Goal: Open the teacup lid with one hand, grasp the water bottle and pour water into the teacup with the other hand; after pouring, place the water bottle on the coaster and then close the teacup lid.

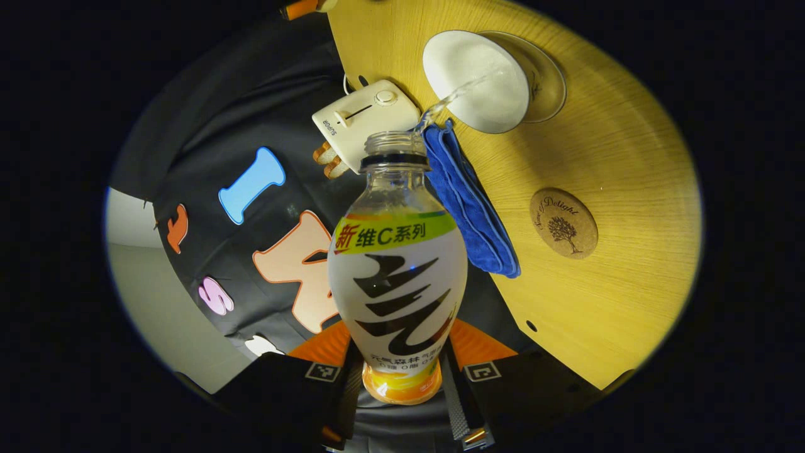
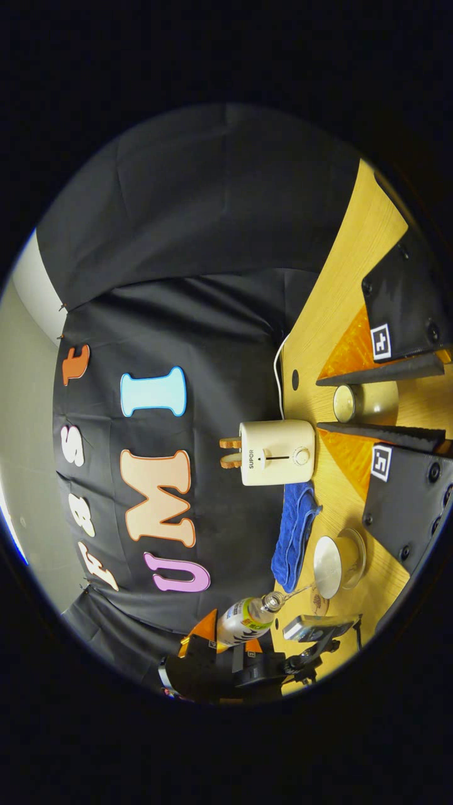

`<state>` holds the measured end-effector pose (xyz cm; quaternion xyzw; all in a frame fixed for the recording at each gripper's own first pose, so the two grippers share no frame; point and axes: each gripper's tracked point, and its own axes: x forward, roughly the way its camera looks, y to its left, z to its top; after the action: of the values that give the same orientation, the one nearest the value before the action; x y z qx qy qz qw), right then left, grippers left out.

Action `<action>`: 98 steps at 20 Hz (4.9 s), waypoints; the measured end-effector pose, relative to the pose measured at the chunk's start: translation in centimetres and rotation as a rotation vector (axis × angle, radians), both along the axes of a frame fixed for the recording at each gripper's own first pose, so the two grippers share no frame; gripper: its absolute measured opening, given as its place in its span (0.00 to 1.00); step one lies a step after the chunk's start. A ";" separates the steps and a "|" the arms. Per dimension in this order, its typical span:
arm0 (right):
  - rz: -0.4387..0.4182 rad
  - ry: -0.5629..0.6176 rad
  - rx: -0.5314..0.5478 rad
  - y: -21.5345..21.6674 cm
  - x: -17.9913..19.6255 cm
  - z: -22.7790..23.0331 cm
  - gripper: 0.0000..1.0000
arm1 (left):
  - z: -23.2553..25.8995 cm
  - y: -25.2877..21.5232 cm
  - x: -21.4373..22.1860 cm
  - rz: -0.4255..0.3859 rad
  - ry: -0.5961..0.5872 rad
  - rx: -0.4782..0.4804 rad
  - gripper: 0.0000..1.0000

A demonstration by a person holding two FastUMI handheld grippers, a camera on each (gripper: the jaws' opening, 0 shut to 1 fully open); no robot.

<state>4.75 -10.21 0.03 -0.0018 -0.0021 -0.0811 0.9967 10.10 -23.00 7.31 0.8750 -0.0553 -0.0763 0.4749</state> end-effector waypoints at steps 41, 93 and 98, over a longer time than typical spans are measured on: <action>-0.011 -0.001 -0.001 -0.2 0.0 0.1 0.34 | -7.8 1.2 3.7 0.071 0.699 -1.979 0.55; 0.293 0.011 0.011 10.3 3.0 -0.5 0.35 | -7.8 10.7 -3.7 0.011 0.432 -2.101 0.96; 0.422 0.017 0.017 15.8 4.0 -0.9 0.35 | -7.9 14.2 -5.2 0.109 0.264 -2.130 0.96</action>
<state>8.78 5.57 -0.83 0.0062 0.0068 0.1292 0.9916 4.91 -8.77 -0.62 -0.0032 -0.0027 -0.0616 0.9981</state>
